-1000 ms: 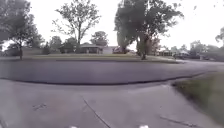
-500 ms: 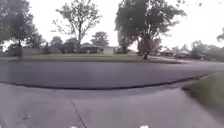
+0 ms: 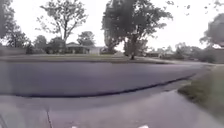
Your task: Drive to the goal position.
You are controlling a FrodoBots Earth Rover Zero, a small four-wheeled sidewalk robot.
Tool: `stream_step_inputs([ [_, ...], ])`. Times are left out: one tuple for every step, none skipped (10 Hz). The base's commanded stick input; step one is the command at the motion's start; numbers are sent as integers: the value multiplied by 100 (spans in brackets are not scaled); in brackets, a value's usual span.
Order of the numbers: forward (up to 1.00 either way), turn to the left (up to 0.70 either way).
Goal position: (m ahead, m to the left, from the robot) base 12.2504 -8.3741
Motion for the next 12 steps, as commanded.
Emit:
stream_step_inputs([
  [70, -5],
  [70, 0],
  [70, 0],
  [70, 0],
  [70, -3],
  [70, -15],
  [70, -28],
  [70, -35],
  [70, -31],
  [70, -4],
  [70, 0],
  [70, 0],
])
